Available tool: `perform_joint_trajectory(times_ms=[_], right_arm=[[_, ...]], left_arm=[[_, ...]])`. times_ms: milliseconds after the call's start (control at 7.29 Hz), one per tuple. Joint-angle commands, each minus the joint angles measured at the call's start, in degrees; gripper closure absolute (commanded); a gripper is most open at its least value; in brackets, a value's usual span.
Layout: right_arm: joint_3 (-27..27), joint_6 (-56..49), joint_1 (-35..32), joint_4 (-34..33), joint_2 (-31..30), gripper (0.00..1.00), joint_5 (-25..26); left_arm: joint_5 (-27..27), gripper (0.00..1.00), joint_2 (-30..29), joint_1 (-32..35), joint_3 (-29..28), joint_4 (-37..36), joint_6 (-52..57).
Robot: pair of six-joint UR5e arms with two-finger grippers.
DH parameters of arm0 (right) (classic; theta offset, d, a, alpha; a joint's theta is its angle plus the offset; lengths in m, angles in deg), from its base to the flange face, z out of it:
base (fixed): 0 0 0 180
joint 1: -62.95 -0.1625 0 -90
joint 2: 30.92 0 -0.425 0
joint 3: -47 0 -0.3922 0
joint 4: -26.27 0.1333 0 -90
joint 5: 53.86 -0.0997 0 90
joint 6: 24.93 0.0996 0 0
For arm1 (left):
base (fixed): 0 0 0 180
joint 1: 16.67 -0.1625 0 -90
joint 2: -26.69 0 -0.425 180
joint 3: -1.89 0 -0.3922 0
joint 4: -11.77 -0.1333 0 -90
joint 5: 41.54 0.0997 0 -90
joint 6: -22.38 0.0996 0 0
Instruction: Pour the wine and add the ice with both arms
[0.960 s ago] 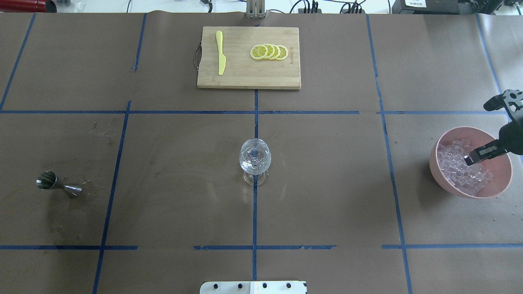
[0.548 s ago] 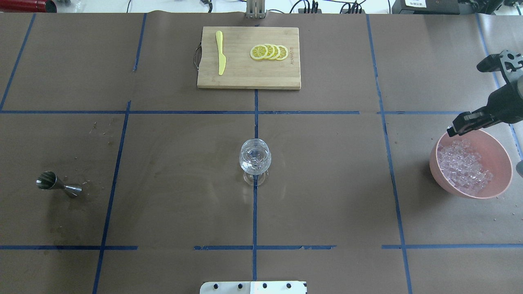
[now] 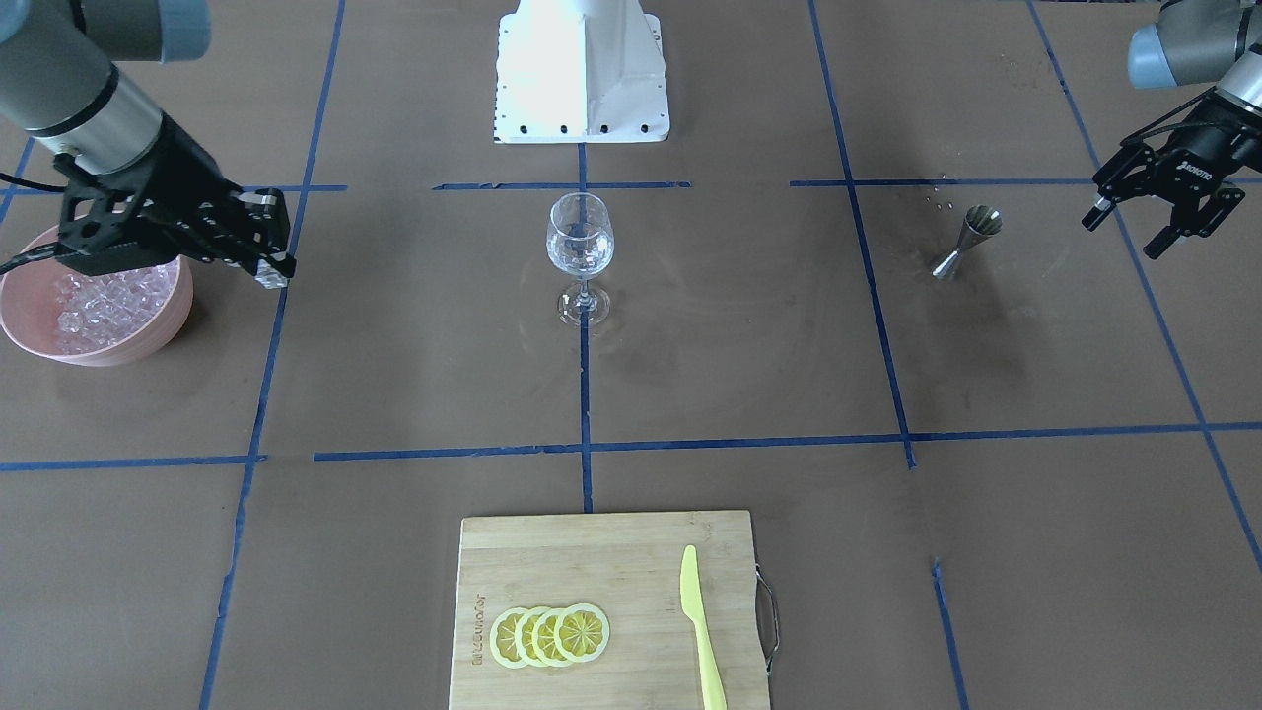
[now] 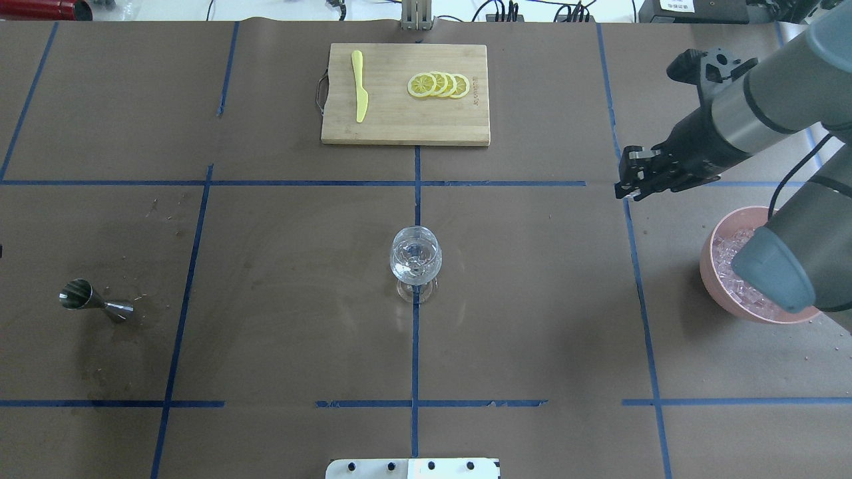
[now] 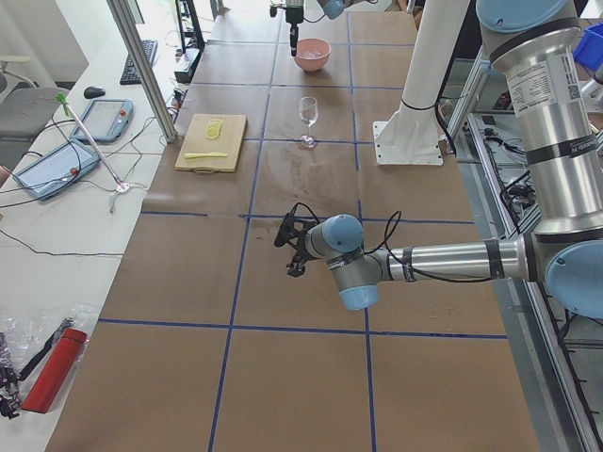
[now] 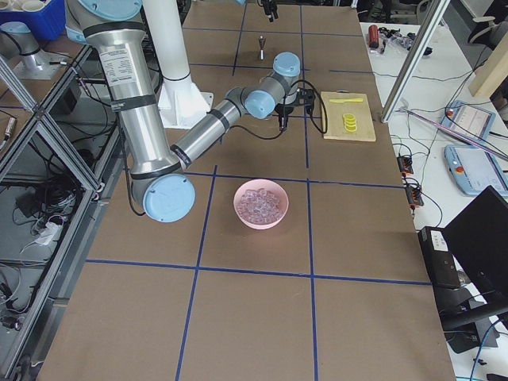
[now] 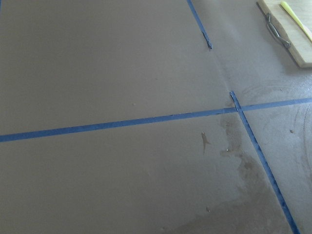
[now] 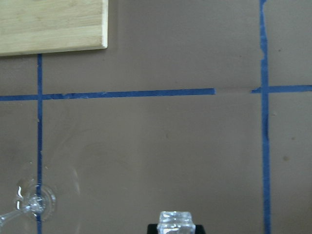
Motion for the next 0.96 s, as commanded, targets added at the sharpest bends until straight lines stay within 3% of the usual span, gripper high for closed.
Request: perform_joint_trajectory(times_ms=[0,274,823], right_arm=[[-0.29,9.38,5.36,-4.08,8.43,1.0,4.82],[-0.64,18.51,11.33,-5.43,14.34,1.0,9.57],[-2.75,25.13,17.22,-5.52,19.64,1.0,15.63]], left_arm=[[-1.5,0.0,-2.86,5.4,0.12,-12.51,16.79],[-3.94,0.0,-5.94,9.38,0.39,-22.56,23.37],[-8.97,0.0,-6.74,10.18,0.65,-28.32,23.38]])
